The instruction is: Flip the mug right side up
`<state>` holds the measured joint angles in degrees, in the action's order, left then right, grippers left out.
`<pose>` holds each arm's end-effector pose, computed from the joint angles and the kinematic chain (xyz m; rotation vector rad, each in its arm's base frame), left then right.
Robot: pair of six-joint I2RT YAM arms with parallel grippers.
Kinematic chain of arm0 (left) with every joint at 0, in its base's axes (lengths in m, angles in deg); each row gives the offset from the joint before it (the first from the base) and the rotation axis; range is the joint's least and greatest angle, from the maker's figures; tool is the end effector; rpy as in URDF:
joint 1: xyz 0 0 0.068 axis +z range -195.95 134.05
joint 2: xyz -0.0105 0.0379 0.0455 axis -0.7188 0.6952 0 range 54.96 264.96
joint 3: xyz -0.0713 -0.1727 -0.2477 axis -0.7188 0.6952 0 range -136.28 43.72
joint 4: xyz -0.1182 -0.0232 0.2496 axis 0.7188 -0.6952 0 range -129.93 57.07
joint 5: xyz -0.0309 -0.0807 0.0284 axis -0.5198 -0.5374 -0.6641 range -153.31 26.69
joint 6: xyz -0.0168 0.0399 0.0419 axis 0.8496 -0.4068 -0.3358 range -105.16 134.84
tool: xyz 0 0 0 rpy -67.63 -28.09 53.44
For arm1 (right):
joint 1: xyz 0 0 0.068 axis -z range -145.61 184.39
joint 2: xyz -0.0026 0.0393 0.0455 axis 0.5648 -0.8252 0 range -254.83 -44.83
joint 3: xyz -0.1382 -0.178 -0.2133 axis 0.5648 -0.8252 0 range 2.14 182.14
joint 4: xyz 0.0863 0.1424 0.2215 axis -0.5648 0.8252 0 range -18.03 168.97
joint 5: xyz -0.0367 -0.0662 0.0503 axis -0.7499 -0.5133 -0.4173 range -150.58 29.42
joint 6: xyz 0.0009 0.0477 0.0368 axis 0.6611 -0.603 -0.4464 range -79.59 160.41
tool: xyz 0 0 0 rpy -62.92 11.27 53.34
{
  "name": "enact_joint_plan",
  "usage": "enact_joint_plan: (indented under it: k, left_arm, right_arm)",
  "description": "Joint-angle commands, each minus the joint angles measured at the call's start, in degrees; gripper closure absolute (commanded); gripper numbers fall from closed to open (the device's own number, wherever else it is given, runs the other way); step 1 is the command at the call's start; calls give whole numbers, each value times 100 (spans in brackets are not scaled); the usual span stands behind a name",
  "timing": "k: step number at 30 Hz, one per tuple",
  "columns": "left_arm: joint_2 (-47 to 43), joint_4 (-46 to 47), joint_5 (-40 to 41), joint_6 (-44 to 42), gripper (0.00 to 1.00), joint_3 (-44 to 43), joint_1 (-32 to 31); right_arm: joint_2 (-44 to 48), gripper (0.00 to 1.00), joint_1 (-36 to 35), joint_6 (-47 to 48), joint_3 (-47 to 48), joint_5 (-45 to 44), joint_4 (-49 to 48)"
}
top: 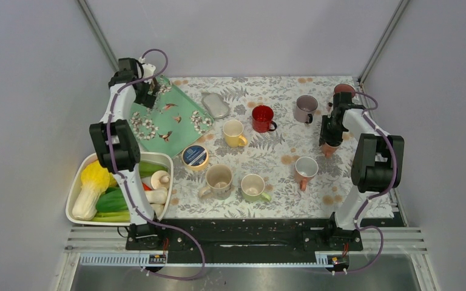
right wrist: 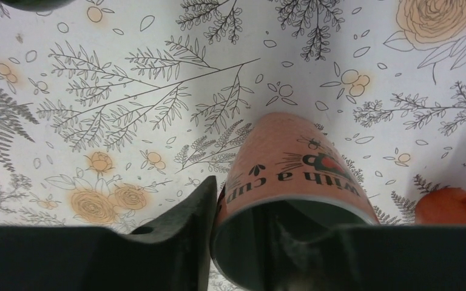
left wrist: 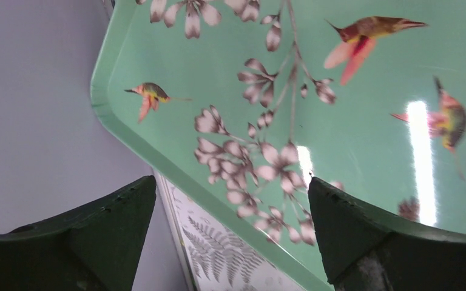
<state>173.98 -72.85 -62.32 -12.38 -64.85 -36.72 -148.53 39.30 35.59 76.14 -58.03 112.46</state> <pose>0.5039 0.0827 0.2983 0.3788 2.4442 0.2993 0.3876 -0.0314 0.2184 0.2264 2.7860 0.0618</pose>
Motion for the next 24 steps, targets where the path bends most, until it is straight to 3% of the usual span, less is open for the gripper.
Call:
enact_joint_plan:
  k: [1,5,10,14,18,24]
  left_arm:
    - [694,319,583,-687,1,-794,-18]
    - [1264,519,804,-961,1,-1307,-21]
    - [1464,1511,915,-1357,1,-1082,-35]
    - [1685,1637,974,-1414,1,-1313,-79]
    - [1737,1227,680,-1199,1,-1369,-141]
    - [909,87,-862,-660,3,-655,-461]
  right_arm:
    - [-28,58,-6,109,168,138,30]
    - [188,46,-7,149,156,200,109]
    - [593,34,-7,192,-25,239,150]
    - [884,20,-14,164,-152,272,189]
    - [1211,1,-25,157,-256,319,196]
    - [1663,1,-104,157,-413,278,225]
